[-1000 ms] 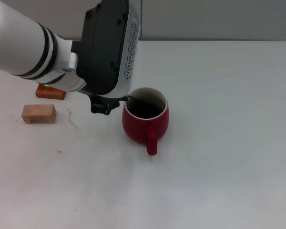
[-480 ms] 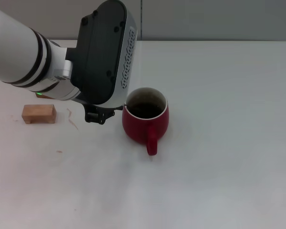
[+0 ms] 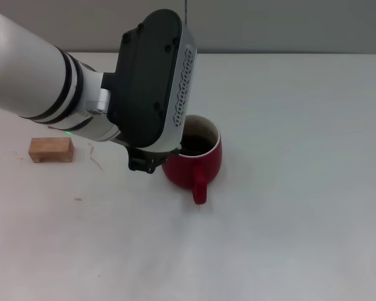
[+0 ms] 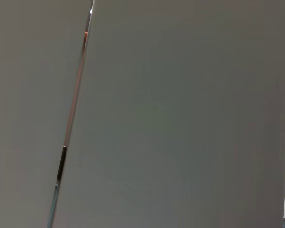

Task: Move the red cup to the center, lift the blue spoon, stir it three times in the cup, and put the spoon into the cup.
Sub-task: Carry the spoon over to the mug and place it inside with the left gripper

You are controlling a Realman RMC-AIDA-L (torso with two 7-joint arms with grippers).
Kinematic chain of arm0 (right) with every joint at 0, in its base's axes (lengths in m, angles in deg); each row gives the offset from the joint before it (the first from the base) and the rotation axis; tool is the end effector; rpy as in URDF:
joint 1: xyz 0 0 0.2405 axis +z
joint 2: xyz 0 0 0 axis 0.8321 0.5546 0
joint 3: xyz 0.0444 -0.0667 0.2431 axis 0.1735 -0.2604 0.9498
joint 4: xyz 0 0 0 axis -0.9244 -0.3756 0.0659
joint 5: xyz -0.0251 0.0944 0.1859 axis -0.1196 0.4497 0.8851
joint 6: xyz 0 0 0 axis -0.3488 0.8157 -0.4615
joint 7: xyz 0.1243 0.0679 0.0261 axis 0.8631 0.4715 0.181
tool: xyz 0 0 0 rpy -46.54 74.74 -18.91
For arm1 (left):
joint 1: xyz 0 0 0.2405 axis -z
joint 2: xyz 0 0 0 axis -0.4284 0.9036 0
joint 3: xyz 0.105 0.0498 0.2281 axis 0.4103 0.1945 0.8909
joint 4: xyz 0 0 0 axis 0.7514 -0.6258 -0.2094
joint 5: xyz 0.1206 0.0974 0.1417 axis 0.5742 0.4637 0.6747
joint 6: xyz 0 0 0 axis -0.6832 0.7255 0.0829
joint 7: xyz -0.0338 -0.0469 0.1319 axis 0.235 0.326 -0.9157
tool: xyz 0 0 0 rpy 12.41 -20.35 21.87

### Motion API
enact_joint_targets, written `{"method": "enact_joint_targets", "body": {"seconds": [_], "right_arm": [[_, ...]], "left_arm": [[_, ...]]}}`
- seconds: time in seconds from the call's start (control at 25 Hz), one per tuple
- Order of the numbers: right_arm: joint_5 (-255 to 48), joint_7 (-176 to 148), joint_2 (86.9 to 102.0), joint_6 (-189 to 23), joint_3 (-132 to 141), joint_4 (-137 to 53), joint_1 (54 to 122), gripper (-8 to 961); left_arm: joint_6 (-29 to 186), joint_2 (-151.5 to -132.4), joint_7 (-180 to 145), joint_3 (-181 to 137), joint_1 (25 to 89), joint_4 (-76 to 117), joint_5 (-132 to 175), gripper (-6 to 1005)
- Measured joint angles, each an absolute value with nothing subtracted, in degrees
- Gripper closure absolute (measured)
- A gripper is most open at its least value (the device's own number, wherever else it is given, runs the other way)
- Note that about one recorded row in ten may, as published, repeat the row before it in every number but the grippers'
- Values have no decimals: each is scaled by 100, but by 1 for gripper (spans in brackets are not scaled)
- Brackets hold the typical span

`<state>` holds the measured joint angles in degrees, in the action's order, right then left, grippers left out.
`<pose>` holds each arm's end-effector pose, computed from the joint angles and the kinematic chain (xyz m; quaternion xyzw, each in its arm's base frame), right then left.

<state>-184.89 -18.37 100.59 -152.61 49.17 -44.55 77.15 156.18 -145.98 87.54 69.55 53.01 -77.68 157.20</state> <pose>0.3978 0.2781 0.0680 -0.5348 0.1996 0.2022 0.7958 -0.1106 0.3142 -0.0161 -0.9477 0.2119 0.1978 0.1331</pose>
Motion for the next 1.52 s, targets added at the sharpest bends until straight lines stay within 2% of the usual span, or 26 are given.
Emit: {"method": "enact_joint_targets", "body": {"seconds": [0.64,1.52], "right_arm": [[-18488,-1837,10074,-15261,4916,-4464,7670,305],[-18488,-1837,10061,-15261,4846,-4445,7688,306]], "left_arm": [[14835,-14587,8808,7084,5248,-7474,15808,768],[15603,-14573,9004,7073,5063,-8105,15888,759]]}}
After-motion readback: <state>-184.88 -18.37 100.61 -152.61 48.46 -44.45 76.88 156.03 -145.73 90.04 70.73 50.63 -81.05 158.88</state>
